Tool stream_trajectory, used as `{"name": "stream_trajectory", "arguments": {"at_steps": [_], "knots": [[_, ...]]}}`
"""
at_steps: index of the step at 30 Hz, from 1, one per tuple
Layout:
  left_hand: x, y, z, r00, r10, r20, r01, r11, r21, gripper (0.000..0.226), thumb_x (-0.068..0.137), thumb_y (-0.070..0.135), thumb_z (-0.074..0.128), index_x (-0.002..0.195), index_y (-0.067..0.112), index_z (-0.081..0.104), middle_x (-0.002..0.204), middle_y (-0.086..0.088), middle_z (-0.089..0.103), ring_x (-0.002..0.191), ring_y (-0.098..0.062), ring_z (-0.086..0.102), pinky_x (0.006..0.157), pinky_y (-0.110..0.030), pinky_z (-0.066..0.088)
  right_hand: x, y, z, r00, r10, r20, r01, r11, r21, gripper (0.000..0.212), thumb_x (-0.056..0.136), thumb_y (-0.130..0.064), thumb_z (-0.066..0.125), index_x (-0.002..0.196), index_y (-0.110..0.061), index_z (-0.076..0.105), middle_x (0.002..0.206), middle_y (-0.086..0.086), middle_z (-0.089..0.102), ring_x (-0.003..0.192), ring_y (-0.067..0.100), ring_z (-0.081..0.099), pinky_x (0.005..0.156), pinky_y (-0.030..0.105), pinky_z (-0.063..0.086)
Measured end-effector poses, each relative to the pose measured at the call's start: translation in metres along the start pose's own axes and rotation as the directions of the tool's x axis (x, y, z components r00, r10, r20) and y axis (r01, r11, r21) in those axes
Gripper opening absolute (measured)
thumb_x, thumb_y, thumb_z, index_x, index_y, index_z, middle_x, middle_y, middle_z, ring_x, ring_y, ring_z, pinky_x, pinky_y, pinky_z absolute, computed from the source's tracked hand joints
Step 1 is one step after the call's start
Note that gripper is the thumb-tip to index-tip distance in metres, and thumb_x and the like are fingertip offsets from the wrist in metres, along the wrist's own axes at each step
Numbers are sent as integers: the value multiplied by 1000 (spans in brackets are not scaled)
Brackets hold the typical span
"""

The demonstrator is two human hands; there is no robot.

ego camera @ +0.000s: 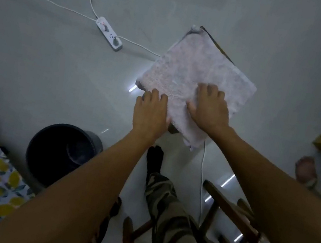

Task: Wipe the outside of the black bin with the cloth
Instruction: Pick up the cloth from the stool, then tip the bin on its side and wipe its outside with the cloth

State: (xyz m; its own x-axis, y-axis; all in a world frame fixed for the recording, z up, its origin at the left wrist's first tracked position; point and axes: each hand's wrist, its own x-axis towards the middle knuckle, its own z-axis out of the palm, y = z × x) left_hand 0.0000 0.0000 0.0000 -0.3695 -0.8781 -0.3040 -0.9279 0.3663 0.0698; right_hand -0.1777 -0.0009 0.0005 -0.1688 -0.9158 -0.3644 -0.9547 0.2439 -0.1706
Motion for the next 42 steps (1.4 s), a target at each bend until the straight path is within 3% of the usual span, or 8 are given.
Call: {"name": "stream_trajectory", "arguments": {"at_steps": [6, 11, 16, 19, 23, 30, 34, 42], "knots": [[1, -17, 35, 985, 17, -170, -14, 1000, 19, 56, 88, 48, 60, 126, 9, 46, 134, -15, 46, 112, -31, 50, 82, -42, 44, 30, -9, 38, 991, 65, -116, -66, 998, -3, 78, 94, -69, 43, 155, -22, 29, 166, 21, 22, 150, 46, 23, 116, 61, 30], [6, -21, 53, 964, 31, -266, -35, 999, -12, 58, 85, 49, 62, 125, 10, 47, 136, -18, 45, 115, -33, 47, 84, -44, 46, 14, -19, 76, 961, 95, -258, -106, 994, -29, 69, 102, -62, 26, 158, -22, 29, 169, 17, 20, 154, 42, 19, 123, 59, 21], [0, -24, 66, 943, 9, -333, -28, 998, -53, 55, 88, 49, 62, 127, 12, 48, 139, -16, 45, 118, -33, 48, 87, -44, 47, 8, -26, 76, 913, 55, -405, -92, 993, -73, 53, 101, -55, 38, 140, -21, 50, 144, 15, 49, 129, 37, 46, 104, 52, 41], [-23, -23, 64, 946, -72, -315, 58, 997, -52, 55, 90, 50, 61, 129, 13, 48, 141, -16, 46, 123, -32, 49, 97, -47, 44, -5, -38, 70, 929, -7, -369, -37, 993, -111, 39, 102, -45, 49, 131, -19, 52, 129, 16, 56, 119, 35, 52, 94, 49, 46], [-88, -22, 58, 935, -174, -310, 162, 985, -64, 56, 91, 51, 60, 132, 15, 48, 147, -17, 42, 128, -35, 46, 101, -48, 39, -45, -56, 57, 981, -89, -173, 78, 995, -67, 37, 102, -38, 53, 132, -17, 46, 131, 22, 53, 123, 41, 52, 92, 51, 50], [-208, -54, 29, 891, -332, -309, 355, 935, 22, 58, 93, 51, 55, 137, 15, 46, 146, -15, 40, 125, -34, 45, 99, -47, 38, -116, -115, 27, 872, -284, -399, 403, 879, 254, 30, 97, -33, 38, 105, -18, 62, 109, 13, 63, 95, 29, 59, 85, 47, 52], [-255, -72, 13, 856, -403, -323, 438, 898, 41, 54, 92, 53, 55, 131, 16, 49, 136, -13, 45, 118, -33, 48, 95, -46, 38, -153, -147, 10, 834, -325, -446, 466, 847, 255, 14, 102, -30, 47, 104, -19, 55, 103, 11, 59, 89, 29, 59, 77, 45, 52], [-274, -97, 26, 842, -454, -293, 478, 878, 12, 43, 94, 49, 52, 123, 17, 52, 129, -12, 52, 112, -31, 52, 90, -43, 42, -194, -187, 36, 786, -489, -377, 589, 778, 219, 18, 107, -30, 47, 116, -16, 54, 101, 0, 47, 84, 15, 52, 72, 27, 41]]}}
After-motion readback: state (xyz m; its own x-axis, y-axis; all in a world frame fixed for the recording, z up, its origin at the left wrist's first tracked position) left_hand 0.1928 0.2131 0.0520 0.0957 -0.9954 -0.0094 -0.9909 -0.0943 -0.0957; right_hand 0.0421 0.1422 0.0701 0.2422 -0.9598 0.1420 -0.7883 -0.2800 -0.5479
